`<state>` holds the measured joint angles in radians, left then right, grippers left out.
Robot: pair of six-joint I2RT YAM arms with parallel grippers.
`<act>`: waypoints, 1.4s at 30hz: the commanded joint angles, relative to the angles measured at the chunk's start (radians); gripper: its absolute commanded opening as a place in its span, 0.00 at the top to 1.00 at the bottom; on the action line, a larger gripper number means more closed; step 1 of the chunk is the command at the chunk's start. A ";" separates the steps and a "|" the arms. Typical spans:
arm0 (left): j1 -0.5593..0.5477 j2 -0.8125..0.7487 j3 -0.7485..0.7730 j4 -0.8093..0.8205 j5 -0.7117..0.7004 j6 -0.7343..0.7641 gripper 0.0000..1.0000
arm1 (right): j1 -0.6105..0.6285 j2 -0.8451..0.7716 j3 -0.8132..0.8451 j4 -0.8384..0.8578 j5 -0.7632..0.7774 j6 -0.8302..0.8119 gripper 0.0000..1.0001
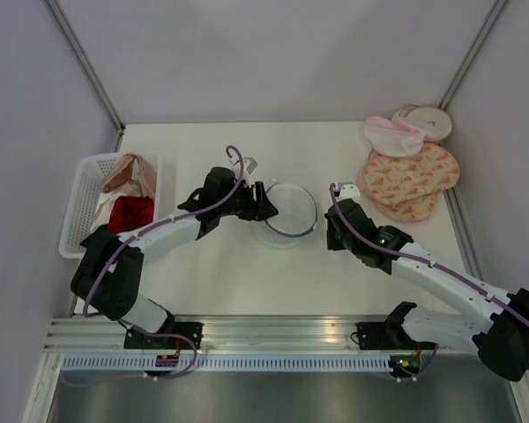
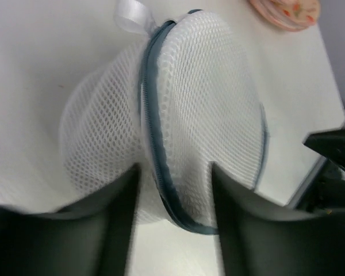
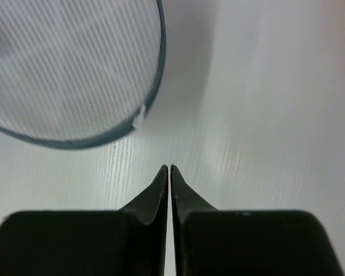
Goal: Unzip the laundry bag and remove the bra
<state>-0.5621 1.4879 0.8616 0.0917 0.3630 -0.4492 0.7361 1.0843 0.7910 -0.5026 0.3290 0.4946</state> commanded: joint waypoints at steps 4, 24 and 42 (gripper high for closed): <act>0.084 0.017 0.048 0.020 -0.107 -0.052 0.08 | 0.022 0.014 -0.064 0.050 -0.082 0.061 0.85; -0.255 -0.290 -0.417 0.331 -0.306 -1.022 0.00 | 0.069 -0.011 -0.088 0.113 -0.091 0.091 0.65; -0.377 0.014 -0.292 0.324 -0.719 -1.220 0.11 | 0.100 -0.067 -0.121 0.088 -0.065 0.101 0.67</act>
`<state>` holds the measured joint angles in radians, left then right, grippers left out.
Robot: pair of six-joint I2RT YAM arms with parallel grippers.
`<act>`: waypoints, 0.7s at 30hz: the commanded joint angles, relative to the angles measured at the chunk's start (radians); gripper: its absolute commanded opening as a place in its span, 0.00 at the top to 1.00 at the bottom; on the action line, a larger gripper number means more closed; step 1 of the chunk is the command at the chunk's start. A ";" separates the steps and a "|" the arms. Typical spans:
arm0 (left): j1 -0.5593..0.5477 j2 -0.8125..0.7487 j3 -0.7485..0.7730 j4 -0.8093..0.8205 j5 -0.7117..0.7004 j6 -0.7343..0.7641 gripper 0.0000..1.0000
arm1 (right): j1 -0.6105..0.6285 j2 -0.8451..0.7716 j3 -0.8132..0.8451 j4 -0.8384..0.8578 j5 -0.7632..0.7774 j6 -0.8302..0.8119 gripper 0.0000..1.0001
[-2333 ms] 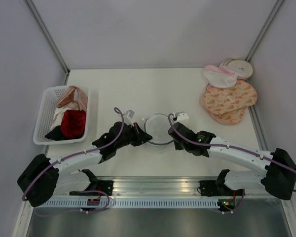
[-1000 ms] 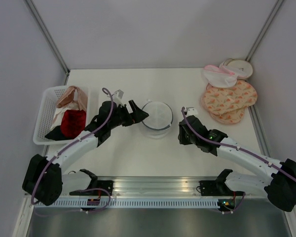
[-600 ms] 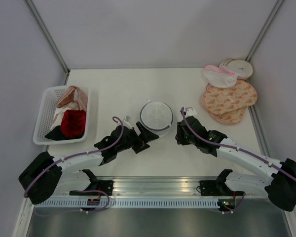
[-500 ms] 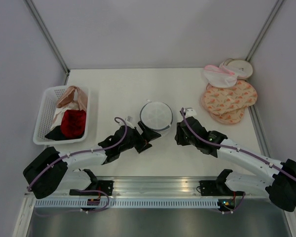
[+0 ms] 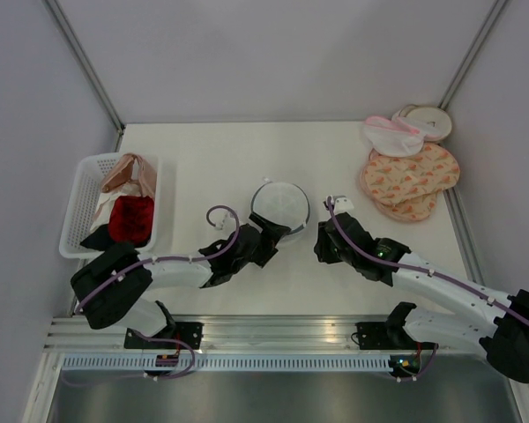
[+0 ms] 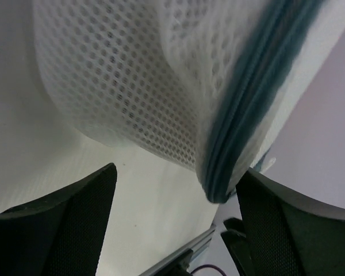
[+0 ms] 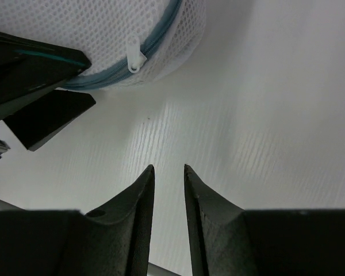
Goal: Unzip the laundry bag and remove the bra
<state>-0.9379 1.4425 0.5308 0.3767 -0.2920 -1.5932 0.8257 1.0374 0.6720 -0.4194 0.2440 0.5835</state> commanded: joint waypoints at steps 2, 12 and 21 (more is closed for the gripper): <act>-0.001 0.078 0.018 0.104 -0.079 -0.080 0.19 | 0.016 -0.036 -0.002 -0.004 0.026 0.012 0.68; 0.021 0.055 -0.040 0.238 -0.062 0.076 0.98 | 0.039 -0.066 -0.006 -0.025 0.006 0.006 0.75; 0.019 -0.024 0.018 0.184 0.080 0.737 0.98 | 0.085 -0.037 0.008 -0.002 -0.098 -0.004 0.62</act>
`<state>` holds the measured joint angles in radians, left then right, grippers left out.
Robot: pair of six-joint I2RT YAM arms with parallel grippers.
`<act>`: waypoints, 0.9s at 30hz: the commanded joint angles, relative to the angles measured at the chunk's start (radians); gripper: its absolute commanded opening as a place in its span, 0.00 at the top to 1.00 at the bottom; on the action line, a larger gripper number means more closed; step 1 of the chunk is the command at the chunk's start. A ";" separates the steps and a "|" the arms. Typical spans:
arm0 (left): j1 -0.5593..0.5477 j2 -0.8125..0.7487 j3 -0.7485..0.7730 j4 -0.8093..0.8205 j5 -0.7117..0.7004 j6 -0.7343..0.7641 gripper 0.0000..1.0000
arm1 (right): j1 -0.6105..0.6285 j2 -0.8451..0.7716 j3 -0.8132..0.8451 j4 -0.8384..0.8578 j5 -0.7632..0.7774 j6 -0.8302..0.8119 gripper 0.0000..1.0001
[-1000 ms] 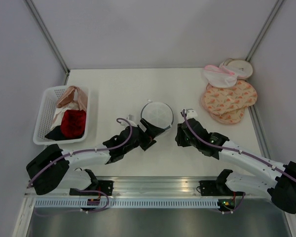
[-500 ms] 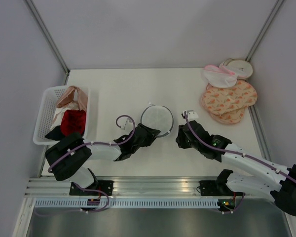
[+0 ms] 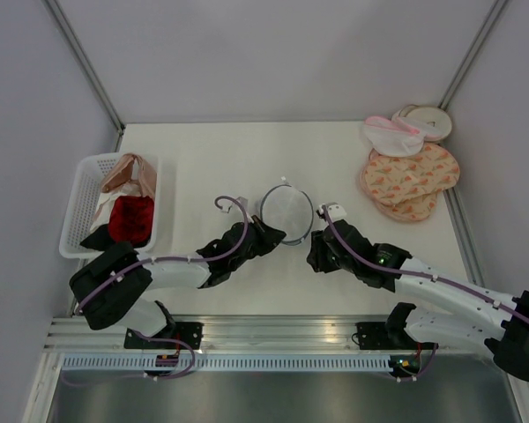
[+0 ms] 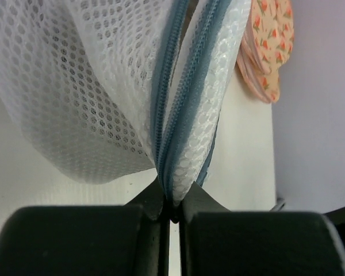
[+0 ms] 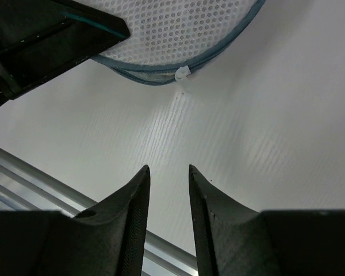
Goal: Unzip the laundry bag and remove the bra
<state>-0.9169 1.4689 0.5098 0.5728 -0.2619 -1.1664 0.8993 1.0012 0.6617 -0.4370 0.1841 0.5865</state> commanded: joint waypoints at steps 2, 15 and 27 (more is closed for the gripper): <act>-0.002 -0.096 0.010 -0.025 0.056 0.374 0.98 | 0.012 0.002 0.015 0.024 -0.040 -0.013 0.60; 0.001 -0.183 -0.034 -0.008 0.231 0.412 0.98 | 0.015 0.105 0.003 0.171 -0.117 -0.027 0.59; 0.003 -0.257 -0.059 -0.014 0.230 0.386 0.98 | 0.013 0.174 0.007 0.208 -0.117 -0.013 0.59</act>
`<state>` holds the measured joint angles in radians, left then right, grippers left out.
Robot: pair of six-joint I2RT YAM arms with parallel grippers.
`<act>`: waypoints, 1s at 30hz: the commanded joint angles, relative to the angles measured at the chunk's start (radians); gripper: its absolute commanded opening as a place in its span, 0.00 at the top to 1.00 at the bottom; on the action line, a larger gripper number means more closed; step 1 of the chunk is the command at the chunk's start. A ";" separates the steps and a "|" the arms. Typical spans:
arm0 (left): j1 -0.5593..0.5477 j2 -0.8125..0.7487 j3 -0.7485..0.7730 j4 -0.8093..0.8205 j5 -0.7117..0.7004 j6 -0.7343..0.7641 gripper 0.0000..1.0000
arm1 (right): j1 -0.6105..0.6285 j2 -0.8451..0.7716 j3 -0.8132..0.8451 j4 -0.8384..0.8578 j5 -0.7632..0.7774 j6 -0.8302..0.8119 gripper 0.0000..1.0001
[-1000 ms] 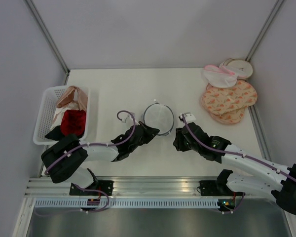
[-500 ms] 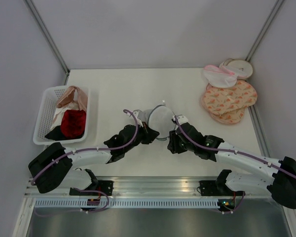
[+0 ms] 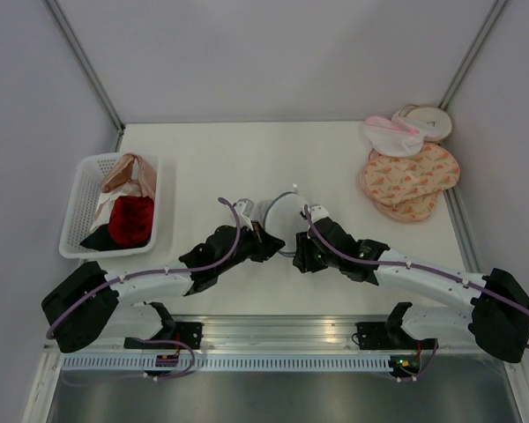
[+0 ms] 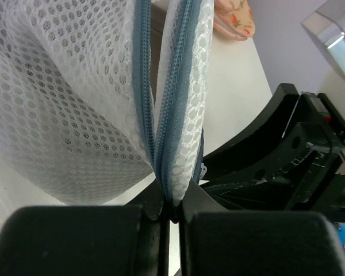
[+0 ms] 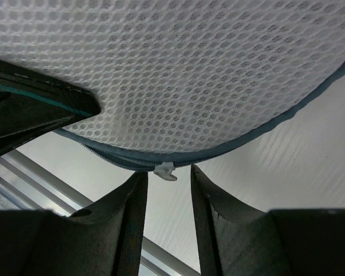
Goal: Unzip the laundry bag and remove the bra
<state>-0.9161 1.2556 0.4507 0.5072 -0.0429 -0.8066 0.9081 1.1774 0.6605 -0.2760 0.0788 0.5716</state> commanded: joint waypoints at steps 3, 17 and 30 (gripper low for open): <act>0.000 -0.047 0.002 0.056 0.023 0.021 0.98 | 0.006 -0.018 0.001 0.043 0.021 0.005 0.59; 0.000 -0.019 -0.001 0.045 0.037 0.035 0.98 | 0.006 -0.048 0.025 0.015 0.030 -0.012 0.97; 0.089 -0.088 0.062 -0.142 0.149 0.178 0.98 | 0.006 0.001 0.106 -0.319 0.266 0.001 0.99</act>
<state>-0.8562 1.2091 0.4553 0.4225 0.0559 -0.7425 0.9146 1.1568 0.7177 -0.4377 0.1856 0.5629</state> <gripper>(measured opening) 0.045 0.010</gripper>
